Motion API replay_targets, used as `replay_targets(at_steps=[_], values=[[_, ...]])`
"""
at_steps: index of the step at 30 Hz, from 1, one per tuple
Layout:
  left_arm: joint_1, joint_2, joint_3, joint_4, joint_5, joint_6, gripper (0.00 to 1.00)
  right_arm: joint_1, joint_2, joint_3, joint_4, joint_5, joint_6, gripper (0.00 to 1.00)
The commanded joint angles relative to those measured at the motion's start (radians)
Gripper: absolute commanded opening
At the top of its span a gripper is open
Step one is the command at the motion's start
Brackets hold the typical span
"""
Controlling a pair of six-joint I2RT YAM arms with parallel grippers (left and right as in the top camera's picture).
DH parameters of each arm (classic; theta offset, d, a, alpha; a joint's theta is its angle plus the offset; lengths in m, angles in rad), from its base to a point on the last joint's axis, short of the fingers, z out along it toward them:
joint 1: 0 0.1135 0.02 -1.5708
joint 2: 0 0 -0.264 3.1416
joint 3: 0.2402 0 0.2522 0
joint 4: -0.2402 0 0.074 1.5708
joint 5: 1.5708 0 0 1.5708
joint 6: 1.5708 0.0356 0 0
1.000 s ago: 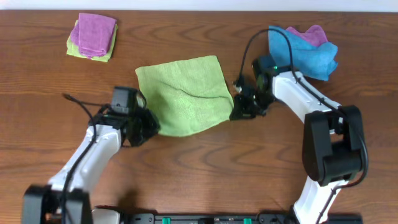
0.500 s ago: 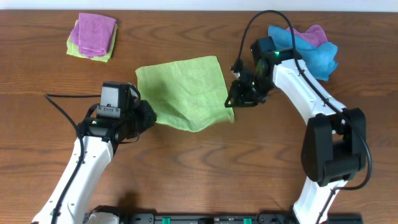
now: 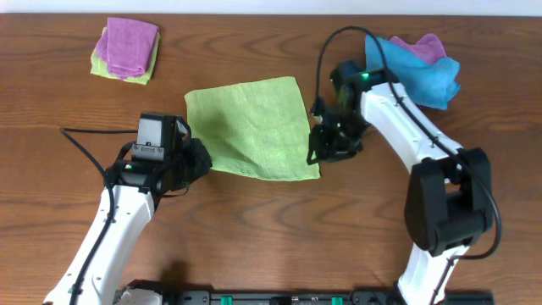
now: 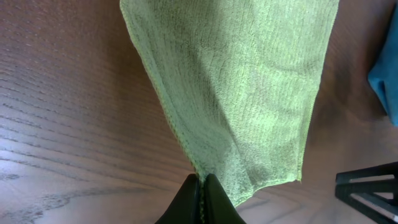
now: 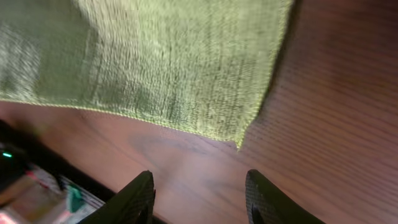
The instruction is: Fold the cloth
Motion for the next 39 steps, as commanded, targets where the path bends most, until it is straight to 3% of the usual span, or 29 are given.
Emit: replay_targets(at_steps=[1, 4, 9, 17, 26, 39], values=[[0.002, -0.013, 0.01, -0.003, -0.023, 0.019, 0.06, 0.028, -0.006, -0.01, -0.003, 0.072, -0.043, 0.48], [0.002, -0.013, 0.01, -0.003, -0.023, 0.019, 0.06, -0.033, -0.006, -0.021, -0.011, 0.056, -0.044, 0.47], [0.002, -0.013, 0.01, -0.003, -0.023, 0.022, 0.06, -0.154, -0.006, -0.154, 0.022, -0.159, -0.103, 0.44], [0.002, -0.013, 0.01, -0.003, -0.024, 0.022, 0.06, -0.169, -0.006, -0.306, 0.142, -0.296, -0.106, 0.43], [0.002, -0.013, 0.01, -0.003, -0.021, 0.022, 0.06, -0.154, -0.006, -0.323, 0.273, -0.306, -0.031, 0.44], [0.002, -0.013, 0.01, -0.003, -0.021, 0.022, 0.06, -0.12, 0.019, -0.323, 0.335, -0.253, 0.037, 0.41]])
